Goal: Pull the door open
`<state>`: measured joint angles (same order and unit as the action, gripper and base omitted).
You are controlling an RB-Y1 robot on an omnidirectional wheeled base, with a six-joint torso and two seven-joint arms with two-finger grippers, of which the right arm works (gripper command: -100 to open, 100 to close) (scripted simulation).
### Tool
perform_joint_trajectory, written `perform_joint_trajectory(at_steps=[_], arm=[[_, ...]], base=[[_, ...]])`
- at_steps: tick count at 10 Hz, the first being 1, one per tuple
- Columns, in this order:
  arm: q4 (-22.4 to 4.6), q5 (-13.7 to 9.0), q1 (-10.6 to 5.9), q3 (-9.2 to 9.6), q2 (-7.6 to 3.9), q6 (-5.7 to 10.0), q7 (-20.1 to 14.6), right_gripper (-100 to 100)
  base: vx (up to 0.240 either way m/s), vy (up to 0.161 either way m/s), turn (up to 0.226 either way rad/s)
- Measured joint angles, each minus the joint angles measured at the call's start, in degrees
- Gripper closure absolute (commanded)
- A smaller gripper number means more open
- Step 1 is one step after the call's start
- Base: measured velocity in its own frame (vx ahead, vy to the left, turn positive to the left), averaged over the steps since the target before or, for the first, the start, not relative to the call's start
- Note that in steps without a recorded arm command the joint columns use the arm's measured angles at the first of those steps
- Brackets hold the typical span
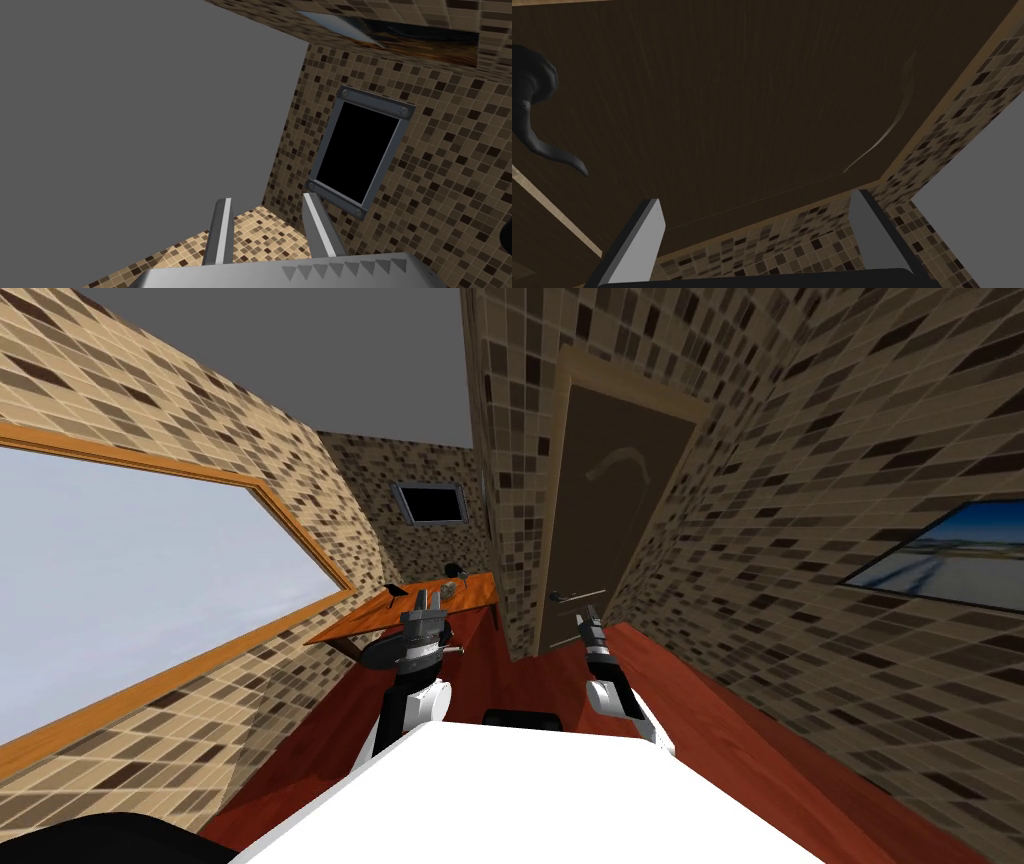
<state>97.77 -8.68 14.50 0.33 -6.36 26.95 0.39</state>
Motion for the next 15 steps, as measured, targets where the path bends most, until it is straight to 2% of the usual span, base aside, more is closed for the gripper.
perform_joint_trajectory(at_steps=[1, 2, 10, 13, 15], arm=[[-1.15, -0.46, -0.21, 0.09, -0.54, 0.20, 0.08, -100], [-2.04, -0.60, -0.51, 0.21, -0.54, 0.34, 0.28, -100], [-13.67, -3.01, -5.61, 0.25, -2.83, 2.33, 1.29, -100], [-19.01, -4.18, -8.15, 0.30, -3.89, 3.20, 1.87, -100], [-21.46, -4.67, -8.91, 0.37, -4.31, 3.59, 2.09, -100]], base=[[0.010, -0.067, 0.064], [0.005, -0.066, 0.096], [0.008, -0.072, 0.114], [-0.009, -0.099, 0.136], [0.003, -0.060, 0.088]])
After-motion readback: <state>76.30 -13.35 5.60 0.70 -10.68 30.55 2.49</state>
